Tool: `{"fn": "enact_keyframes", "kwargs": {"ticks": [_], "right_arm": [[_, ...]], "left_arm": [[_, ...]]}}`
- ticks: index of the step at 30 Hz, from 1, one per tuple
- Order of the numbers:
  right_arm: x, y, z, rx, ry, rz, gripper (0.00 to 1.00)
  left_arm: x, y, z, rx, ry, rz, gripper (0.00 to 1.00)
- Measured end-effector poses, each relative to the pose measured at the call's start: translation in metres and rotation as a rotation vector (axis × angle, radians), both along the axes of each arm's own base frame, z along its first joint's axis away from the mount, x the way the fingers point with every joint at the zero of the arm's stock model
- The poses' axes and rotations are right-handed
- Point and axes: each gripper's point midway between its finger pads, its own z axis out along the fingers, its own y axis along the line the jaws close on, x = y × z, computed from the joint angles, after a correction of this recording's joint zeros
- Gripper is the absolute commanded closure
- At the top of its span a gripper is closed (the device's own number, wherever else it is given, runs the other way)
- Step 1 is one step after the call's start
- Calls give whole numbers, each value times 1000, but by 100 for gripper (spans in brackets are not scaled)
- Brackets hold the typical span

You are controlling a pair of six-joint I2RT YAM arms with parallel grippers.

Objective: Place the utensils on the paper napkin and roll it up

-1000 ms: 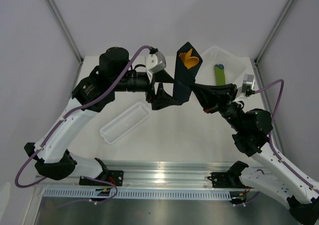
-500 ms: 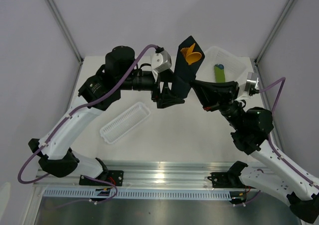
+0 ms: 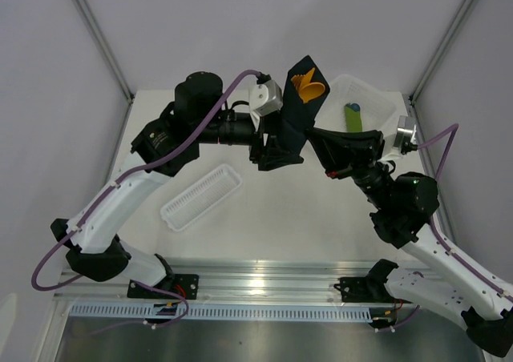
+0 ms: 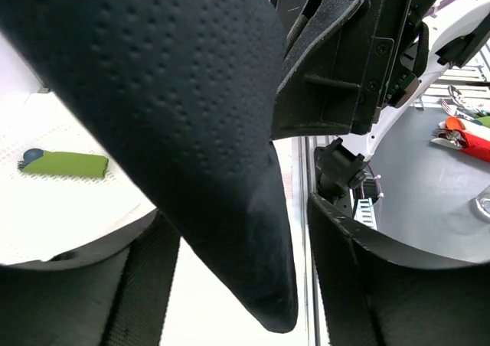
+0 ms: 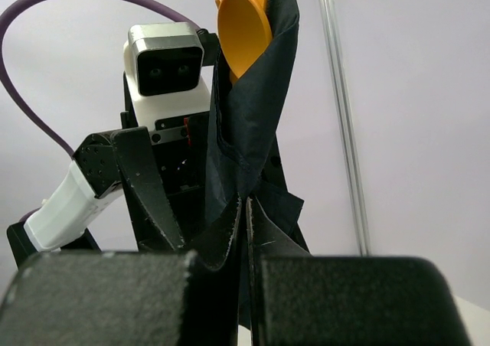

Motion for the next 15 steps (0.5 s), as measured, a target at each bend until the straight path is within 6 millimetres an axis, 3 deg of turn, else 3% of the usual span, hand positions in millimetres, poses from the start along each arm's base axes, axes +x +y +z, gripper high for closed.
{"fn": "enact_keyframes", "kwargs": {"ticks": [3, 15], "right_arm": [[-1, 0, 0, 1, 0, 3, 100], [-3, 1, 0, 1, 0, 10, 100]], "left_arm": [[0, -1, 0, 0, 1, -1, 41], [-3, -1, 0, 0, 8, -12, 91]]}}
